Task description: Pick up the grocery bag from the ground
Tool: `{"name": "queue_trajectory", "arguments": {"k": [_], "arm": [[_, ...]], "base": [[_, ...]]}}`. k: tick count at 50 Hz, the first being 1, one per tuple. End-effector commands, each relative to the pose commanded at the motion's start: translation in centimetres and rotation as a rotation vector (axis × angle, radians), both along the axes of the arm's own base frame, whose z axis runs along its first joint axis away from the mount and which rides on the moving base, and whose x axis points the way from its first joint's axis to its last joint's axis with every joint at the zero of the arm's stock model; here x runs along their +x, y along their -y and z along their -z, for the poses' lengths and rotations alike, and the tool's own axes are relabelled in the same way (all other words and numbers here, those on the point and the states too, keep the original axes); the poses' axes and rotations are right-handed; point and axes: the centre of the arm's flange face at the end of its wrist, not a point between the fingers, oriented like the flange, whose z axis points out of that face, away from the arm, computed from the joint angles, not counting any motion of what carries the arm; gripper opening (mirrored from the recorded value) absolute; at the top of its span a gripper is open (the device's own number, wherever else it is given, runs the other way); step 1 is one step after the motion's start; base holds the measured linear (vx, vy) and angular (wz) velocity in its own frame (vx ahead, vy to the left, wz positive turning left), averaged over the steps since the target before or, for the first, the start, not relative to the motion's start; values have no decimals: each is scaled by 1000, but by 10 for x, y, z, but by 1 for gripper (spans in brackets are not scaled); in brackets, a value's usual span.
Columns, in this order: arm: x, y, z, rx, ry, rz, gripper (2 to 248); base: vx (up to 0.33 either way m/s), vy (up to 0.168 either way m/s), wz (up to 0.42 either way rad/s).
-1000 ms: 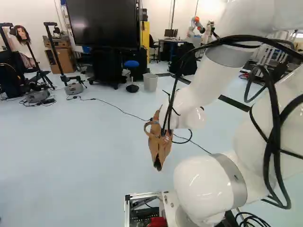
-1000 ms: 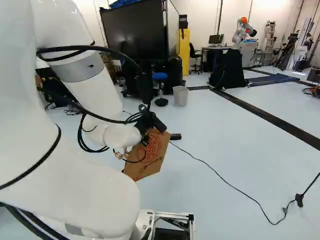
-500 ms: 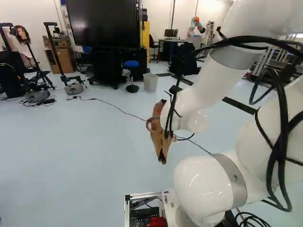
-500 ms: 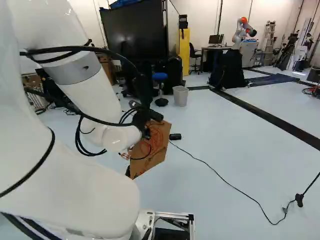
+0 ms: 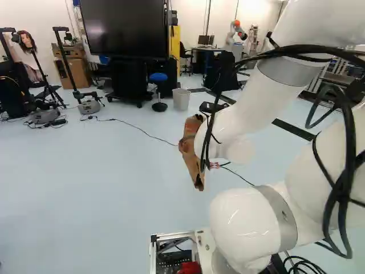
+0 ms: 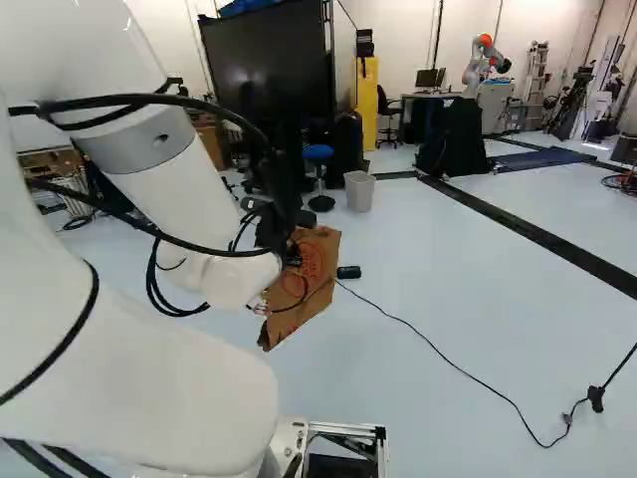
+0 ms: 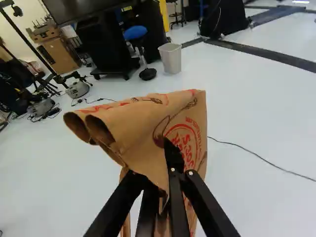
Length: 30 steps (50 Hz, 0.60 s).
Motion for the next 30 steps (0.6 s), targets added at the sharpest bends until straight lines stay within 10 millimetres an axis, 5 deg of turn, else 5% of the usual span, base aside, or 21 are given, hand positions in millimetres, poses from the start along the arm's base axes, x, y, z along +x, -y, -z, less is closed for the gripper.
{"name": "queue_trajectory", "arguments": {"k": [30], "arm": [[-3,2,-8,-145,82,-56,24]], "base": [[0,0,0]]}}
